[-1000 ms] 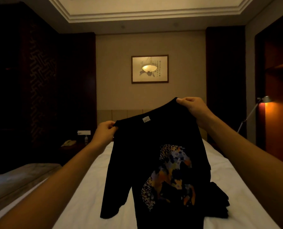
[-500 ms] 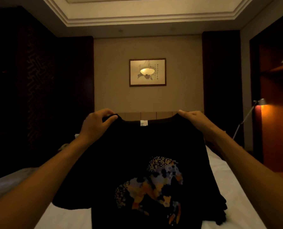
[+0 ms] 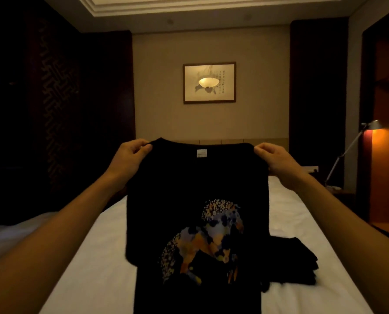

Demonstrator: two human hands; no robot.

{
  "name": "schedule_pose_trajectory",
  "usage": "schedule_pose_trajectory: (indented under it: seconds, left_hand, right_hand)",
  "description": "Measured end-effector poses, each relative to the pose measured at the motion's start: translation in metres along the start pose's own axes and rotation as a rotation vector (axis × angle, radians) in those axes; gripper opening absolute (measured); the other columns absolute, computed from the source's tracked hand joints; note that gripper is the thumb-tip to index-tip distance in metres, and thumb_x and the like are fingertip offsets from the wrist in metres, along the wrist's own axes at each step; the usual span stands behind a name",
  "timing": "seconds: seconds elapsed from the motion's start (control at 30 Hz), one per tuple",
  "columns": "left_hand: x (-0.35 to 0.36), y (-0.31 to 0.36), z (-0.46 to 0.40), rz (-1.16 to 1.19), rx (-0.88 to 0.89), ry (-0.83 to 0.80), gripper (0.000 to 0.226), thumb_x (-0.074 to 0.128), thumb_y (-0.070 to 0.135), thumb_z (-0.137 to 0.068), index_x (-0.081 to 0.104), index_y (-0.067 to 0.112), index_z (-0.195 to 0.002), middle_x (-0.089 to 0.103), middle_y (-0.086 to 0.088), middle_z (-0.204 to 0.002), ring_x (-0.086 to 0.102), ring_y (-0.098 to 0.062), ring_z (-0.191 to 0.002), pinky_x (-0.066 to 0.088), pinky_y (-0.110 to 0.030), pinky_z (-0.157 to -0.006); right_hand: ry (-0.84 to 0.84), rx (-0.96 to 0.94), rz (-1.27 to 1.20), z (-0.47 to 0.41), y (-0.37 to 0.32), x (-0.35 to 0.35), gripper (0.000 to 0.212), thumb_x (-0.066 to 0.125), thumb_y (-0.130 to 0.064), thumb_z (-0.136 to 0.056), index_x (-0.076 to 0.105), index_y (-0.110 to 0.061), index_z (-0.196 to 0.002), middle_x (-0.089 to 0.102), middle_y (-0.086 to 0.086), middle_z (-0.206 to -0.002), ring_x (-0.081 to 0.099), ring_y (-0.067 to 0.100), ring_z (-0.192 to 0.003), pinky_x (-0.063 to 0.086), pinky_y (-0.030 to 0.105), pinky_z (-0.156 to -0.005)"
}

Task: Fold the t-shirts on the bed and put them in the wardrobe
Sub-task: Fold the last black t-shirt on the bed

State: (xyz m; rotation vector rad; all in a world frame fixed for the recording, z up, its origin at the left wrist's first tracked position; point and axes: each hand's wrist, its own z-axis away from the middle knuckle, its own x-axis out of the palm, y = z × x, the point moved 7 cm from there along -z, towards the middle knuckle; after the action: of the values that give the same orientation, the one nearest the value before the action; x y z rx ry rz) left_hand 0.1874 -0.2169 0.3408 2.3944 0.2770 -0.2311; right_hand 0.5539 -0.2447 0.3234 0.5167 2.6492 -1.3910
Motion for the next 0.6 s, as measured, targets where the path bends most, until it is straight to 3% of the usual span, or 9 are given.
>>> schedule_pose_trajectory:
  seconds: [0.13,0.3,0.43,0.6]
  left_hand:
    - [0.013,-0.031,0.016,-0.131,-0.003,0.136,0.022,0.049,0.023,-0.103,0.065,0.014,-0.090,0.059,0.000,-0.074,0.055,-0.003,-0.062,0.041,-0.028,-0.060]
    - [0.011,-0.052,0.038,-0.617,0.132,0.308,0.029,0.054,0.039,-0.099,0.071,0.016,-0.094,0.068,-0.003,-0.080,0.064,-0.022,-0.072,0.053,-0.044,-0.060]
    - [0.010,-0.051,0.035,-0.824,0.389,0.324,0.033,0.052,0.042,-0.098,0.070,0.016,-0.090,0.068,-0.003,-0.078,0.063,-0.023,-0.064,0.047,-0.035,-0.050]
    - [0.008,-0.070,0.004,-0.964,0.470,0.353,0.044,0.040,0.050,-0.101,0.067,0.017,-0.088,0.063,-0.002,-0.075,0.060,-0.022,-0.060,0.043,-0.036,-0.046]
  right_hand:
    - [0.214,-0.125,0.289,0.000,0.014,0.009,0.024,0.054,-0.029,-0.100,0.061,-0.020,-0.078,0.057,-0.003,-0.069,0.052,0.010,-0.063,0.039,0.032,-0.060]
    - [0.438,-0.095,0.803,0.018,0.045,0.013,0.034,0.048,-0.055,-0.096,0.056,-0.028,-0.078,0.052,-0.010,-0.073,0.049,0.013,-0.066,0.028,0.027,-0.051]
    - [0.540,-0.314,0.904,0.017,0.057,0.022,0.038,0.051,-0.049,-0.097,0.059,-0.016,-0.081,0.050,-0.001,-0.077,0.053,0.025,-0.076,0.030,0.031,-0.061]
    - [0.623,-0.391,1.008,-0.009,0.068,0.042,0.040,0.046,-0.048,-0.099,0.056,-0.013,-0.082,0.051,0.010,-0.080,0.047,0.031,-0.074,0.020,0.033,-0.066]
